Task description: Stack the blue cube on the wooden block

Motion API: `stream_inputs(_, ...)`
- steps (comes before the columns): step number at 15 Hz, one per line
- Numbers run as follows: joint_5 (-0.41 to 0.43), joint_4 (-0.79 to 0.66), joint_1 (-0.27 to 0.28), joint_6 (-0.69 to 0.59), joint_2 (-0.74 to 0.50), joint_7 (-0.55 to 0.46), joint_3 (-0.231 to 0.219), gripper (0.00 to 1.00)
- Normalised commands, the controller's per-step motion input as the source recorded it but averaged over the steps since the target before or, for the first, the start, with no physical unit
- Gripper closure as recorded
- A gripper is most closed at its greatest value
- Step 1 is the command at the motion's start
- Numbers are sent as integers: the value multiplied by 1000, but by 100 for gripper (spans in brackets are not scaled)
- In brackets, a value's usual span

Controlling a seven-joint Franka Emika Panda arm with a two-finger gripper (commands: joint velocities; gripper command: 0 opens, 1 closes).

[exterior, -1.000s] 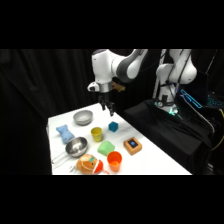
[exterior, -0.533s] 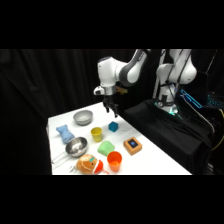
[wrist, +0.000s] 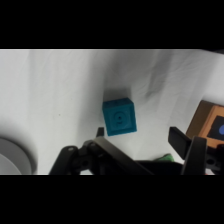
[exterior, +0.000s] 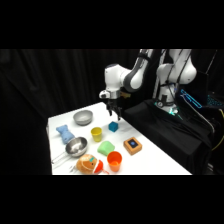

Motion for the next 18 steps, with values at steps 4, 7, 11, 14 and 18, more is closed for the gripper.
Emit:
stream_inputs(4, 72, -111, -72, 486, 131, -165, 81, 0)
stream_inputs(7, -3, -33, -133, 399, 170, -107, 136, 0)
stream_inputs(11, -154, -9, -162, 320, 159, -15, 128, 0)
stream_inputs(14, -226, 4, -172, 277, 149, 43, 96, 0)
stream_inputs(18, -223, 22, -167, 250, 139, 76, 88, 0)
